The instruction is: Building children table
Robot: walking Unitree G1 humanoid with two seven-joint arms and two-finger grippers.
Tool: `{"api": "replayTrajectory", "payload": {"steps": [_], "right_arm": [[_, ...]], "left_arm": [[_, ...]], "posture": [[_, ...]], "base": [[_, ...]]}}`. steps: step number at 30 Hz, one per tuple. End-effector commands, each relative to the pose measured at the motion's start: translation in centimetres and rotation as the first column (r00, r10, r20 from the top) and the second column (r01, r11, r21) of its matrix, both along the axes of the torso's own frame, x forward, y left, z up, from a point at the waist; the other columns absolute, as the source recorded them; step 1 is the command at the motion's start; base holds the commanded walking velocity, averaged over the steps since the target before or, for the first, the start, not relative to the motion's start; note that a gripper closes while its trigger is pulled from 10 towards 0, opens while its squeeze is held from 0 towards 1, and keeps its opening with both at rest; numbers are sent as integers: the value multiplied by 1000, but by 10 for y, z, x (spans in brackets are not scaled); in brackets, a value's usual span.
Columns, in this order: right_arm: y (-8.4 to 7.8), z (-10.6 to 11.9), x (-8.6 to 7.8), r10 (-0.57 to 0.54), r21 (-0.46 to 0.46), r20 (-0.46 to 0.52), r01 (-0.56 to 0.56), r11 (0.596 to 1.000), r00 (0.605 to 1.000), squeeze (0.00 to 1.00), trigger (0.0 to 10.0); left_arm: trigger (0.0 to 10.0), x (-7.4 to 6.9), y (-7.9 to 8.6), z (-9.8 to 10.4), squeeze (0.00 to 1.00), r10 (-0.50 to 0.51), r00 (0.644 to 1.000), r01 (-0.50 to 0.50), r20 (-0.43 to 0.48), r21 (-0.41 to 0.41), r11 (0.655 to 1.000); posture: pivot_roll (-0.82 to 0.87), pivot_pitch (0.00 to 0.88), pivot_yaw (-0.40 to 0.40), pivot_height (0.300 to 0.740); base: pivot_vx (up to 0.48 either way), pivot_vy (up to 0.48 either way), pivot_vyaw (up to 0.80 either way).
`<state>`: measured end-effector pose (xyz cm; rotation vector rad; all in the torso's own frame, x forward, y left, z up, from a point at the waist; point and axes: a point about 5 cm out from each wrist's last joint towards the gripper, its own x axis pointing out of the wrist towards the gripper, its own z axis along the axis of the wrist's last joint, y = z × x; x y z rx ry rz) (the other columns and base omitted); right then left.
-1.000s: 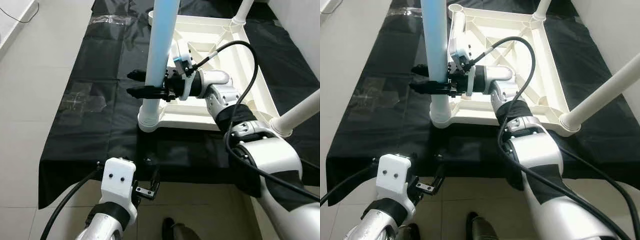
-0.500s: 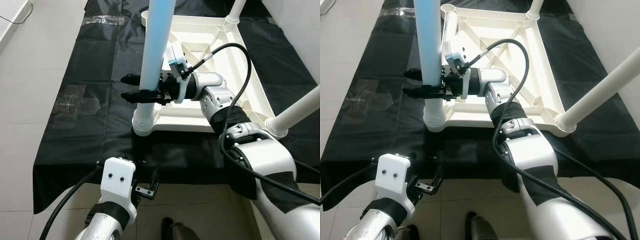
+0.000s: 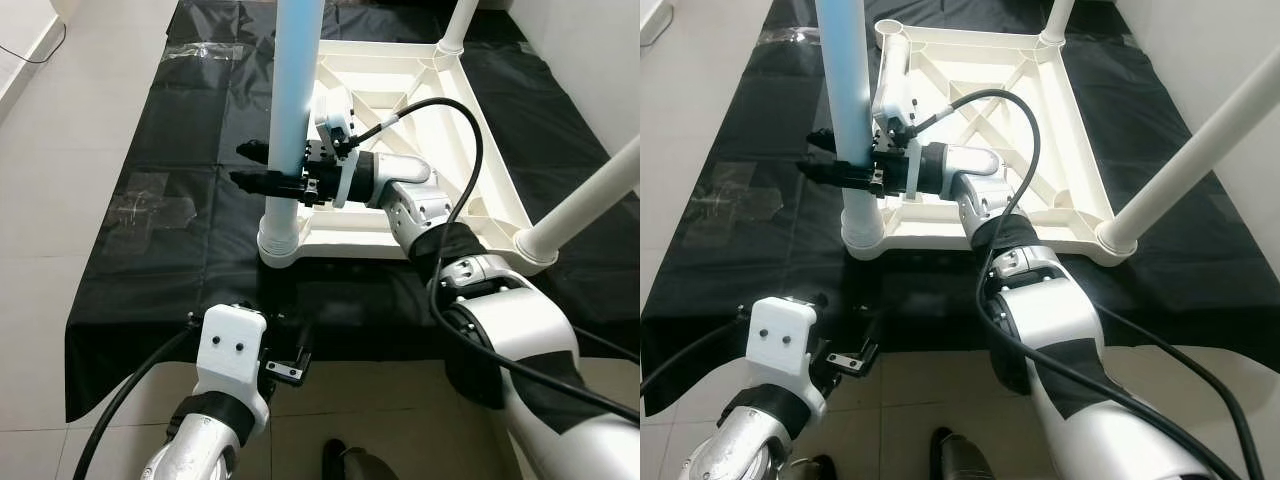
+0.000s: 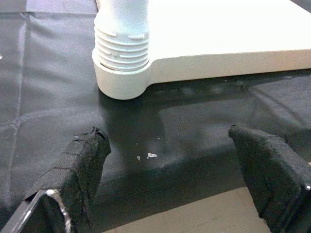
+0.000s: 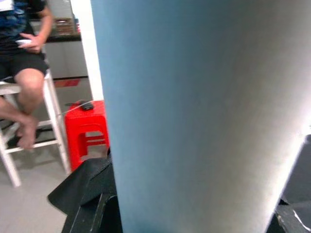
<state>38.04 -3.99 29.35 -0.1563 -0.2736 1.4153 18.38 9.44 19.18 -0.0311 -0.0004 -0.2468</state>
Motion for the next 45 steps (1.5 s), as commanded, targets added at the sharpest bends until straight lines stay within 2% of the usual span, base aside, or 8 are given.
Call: {"api": "replayTrajectory", "payload": {"steps": [1,17,23,34,39,43,44,45], "right_arm": [[0,-41,1,-53,-99,-115,41,994,992,0,10000],[0,-43,8,-250,-114,-112,237,965,962,0,10000],[-5,-37,20,-476,-100,-128,466,879,870,0,10000],[-9,-39,22,-576,-67,-165,573,817,801,0,10000],[-13,-44,22,-677,-27,-209,688,725,706,0,10000],[-13,-45,22,-695,-26,-222,708,705,684,0,10000],[-11,-50,20,-734,-28,-249,752,658,632,0,10000],[-11,-52,20,-745,-32,-256,765,643,616,0,10000]], "left_arm": [[10000,1,0,-5,0,-5,1000,6,-17,18,1000],[10000,7,4,-4,0,3,1000,-3,0,29,1000],[10000,9,6,-4,0,7,1000,-8,7,37,999],[10000,11,9,-5,0,12,1000,-13,14,45,999],[10000,12,10,-6,0,14,1000,-15,17,50,999],[10000,12,10,-6,0,14,1000,-14,18,51,999],[10000,12,11,-6,0,12,1000,-13,19,52,999],[10000,13,11,-5,0,12,1000,-13,20,53,999]], "posture": [[102,307,-113,740],[99,297,-111,740],[99,286,-111,740],[94,271,-108,740],[93,264,-106,740],[93,264,-106,740],[93,264,-108,740],[93,264,-108,740]], "base": [[0,0,0],[0,0,0],[0,0,0],[0,0,0],[0,0,0],[0,0,0],[0,0,0],[0,0,0]]}}
